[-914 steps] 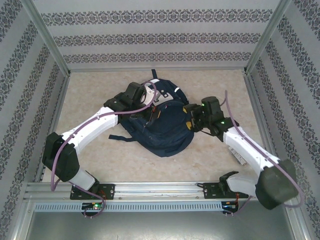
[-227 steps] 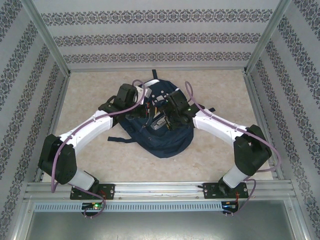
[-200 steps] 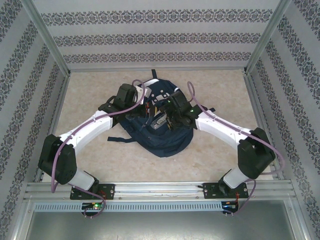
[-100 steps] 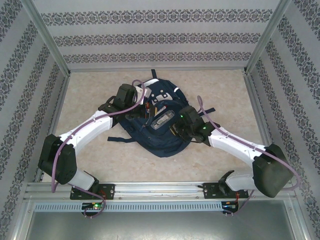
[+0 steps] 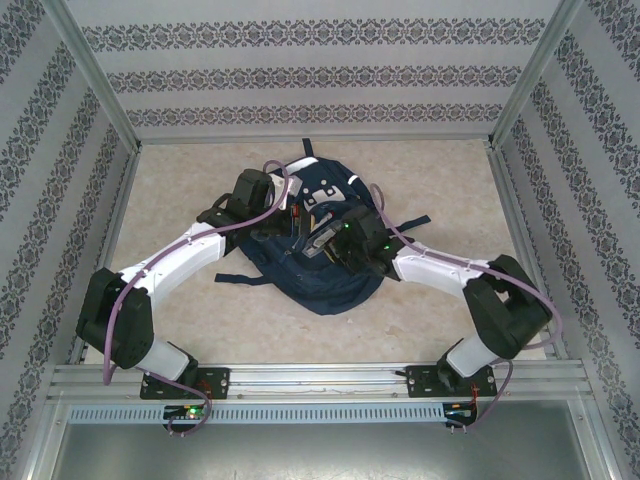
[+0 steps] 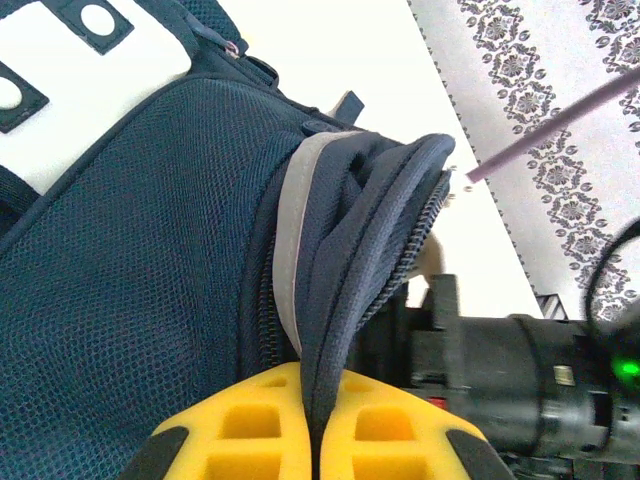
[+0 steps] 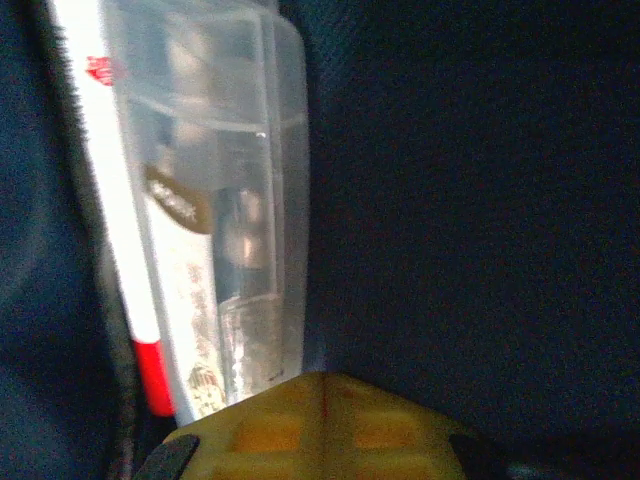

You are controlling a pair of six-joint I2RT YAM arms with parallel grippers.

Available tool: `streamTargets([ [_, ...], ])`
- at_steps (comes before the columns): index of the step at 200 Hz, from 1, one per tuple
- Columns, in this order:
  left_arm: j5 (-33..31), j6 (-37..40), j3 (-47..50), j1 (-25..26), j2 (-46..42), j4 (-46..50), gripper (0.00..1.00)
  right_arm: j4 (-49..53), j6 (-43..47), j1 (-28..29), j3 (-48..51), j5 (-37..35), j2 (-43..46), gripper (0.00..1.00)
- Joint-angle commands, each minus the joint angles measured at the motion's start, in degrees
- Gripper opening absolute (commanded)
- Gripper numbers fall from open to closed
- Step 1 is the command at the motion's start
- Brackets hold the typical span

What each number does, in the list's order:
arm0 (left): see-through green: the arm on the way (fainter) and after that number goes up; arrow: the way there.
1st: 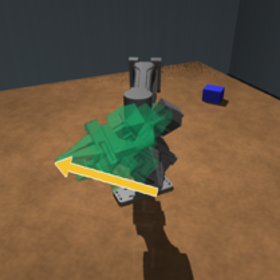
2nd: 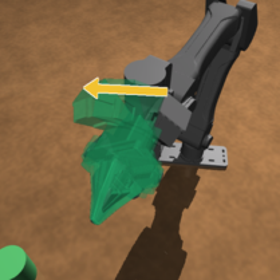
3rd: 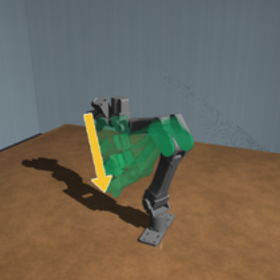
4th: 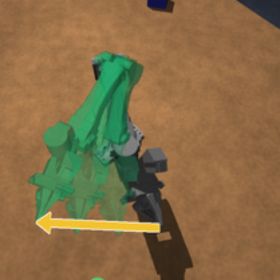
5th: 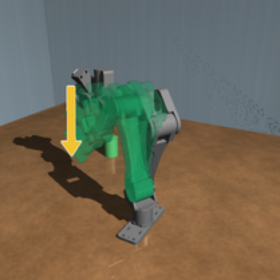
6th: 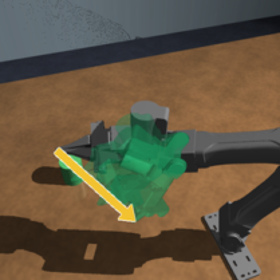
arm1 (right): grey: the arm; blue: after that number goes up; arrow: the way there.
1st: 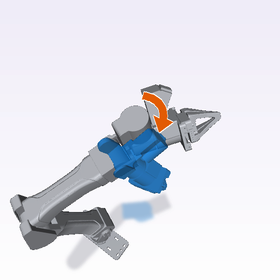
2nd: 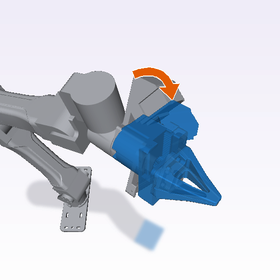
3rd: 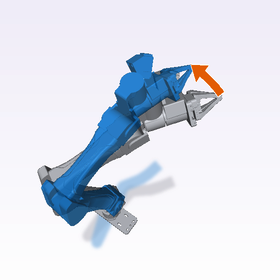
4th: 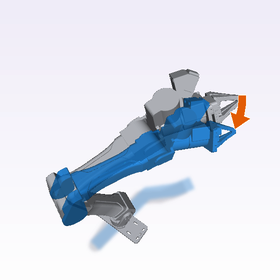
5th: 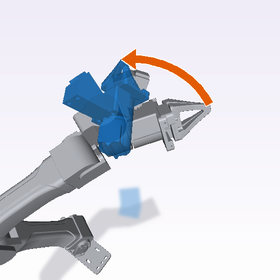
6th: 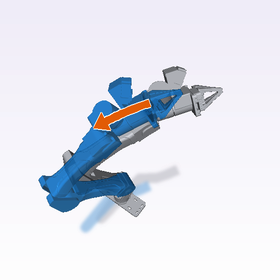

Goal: Pack books, pencil case, and school supplies into a backpack

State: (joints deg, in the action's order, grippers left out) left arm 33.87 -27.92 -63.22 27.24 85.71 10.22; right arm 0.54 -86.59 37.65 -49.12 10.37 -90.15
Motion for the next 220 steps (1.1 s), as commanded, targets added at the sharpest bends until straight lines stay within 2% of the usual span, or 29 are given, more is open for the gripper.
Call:
streamTargets([
  [1,0.64,-1.75,0.21,-1.14,-1.6,-6.87,0.0,-3.46,1.22,0.1,-1.99,-2.41,-3.61,0.06],
  [19,0.98,-3.04,1.17,-1.06,-0.95,-8.8,0.0,-8.35,0.03,-0.24,-4.45,-3.7,-6.62,0.08],
  [40,1.21,-3.37,0.65,-1.09,-0.37,-8.33,0.0,-10.06,0.64,-0.85,-8.81,-0.76,-8.7,0.12],
  [73,0.05,-1.11,1.28,-1.12,-1.08,-7.45,0.07,-6.31,1.68,-0.9,-7.02,0.61,-4.1,0.26],
  [82,-0.8,-0.14,1.22,-1.06,-1.34,-6.22,0.12,-5.33,1.53,-1.19,-4.79,0.77,-1.91,0.28],
  [97,-2.33,1.1,0.99,-1.22,-1.77,-4.15,0.29,-3.78,1.55,-1.99,-0.3,1.31,2.2,0.3],
  [109,-2.6,2.79,0.53,-1.41,-2.42,-2.42,0.36,-0.65,2.71,-2.44,3.41,0.71,6.84,0.32],
  [141,-2.71,5.09,-0.41,-3.86,-5.54,5.41,0.45,12.1,14.14,-2.67,7.6,-4.74,20.43,0.35],
  [166,-5.1,-0.22,1.77,-6.99,-8.36,11.89,0.46,22.2,28.1,-2.23,5.57,-9.3,26.67,0.35],
  [195,-7.28,-5.98,5.94,-7.92,-8.03,15.51,0.47,25.73,37.59,-0.98,5.08,-12.25,29.15,0.35],
  [220,-6.09,-13.34,8.12,-7.87,-4.99,12.64,0.5,27.21,41.99,0.37,3.05,-14.26,27.84,0.36],
])
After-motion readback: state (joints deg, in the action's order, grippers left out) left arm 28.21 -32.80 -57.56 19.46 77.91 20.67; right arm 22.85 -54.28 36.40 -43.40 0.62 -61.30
